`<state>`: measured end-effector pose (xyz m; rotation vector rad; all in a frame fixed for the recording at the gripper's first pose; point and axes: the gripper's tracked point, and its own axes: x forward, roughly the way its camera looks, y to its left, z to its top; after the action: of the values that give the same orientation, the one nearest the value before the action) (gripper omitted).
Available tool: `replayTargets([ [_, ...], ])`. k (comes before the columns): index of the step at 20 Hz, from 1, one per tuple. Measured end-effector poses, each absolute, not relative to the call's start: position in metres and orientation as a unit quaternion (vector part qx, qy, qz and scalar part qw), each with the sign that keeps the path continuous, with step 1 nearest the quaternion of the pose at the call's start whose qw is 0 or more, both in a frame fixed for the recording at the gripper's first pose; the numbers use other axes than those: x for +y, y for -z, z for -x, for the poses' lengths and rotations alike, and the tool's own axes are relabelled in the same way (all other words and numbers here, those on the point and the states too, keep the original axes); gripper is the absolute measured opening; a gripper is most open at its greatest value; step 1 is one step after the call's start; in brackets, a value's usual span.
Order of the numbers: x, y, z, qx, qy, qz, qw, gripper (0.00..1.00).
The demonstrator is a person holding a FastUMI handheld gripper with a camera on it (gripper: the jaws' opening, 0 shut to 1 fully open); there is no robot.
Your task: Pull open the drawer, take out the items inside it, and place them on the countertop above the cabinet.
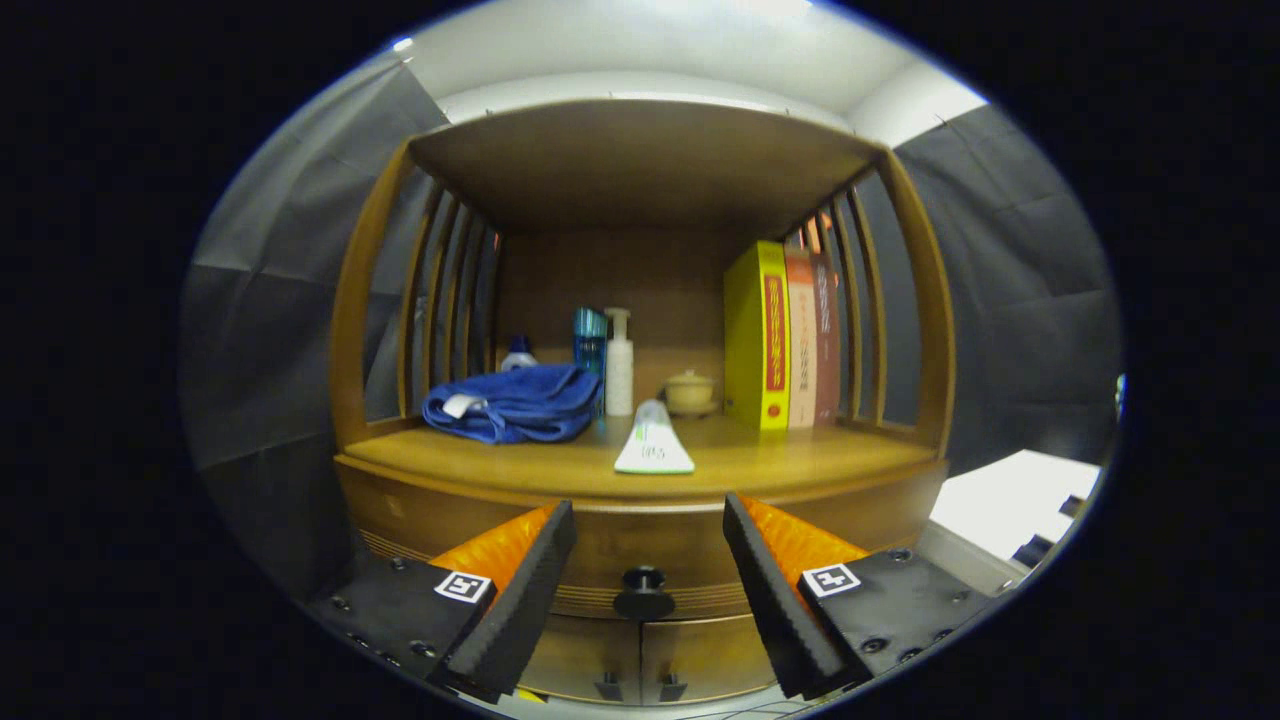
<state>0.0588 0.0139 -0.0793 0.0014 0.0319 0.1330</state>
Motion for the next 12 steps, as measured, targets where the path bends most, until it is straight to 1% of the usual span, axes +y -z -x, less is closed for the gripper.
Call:
replayTargets([
  [6, -0.006, -0.015, 0.046, -0.006, -0.078, -0.001, 0.997, 0.97],
  [12, -0.029, -0.066, 0.126, -0.016, -0.092, -0.039, 0.995, 0.97],
])
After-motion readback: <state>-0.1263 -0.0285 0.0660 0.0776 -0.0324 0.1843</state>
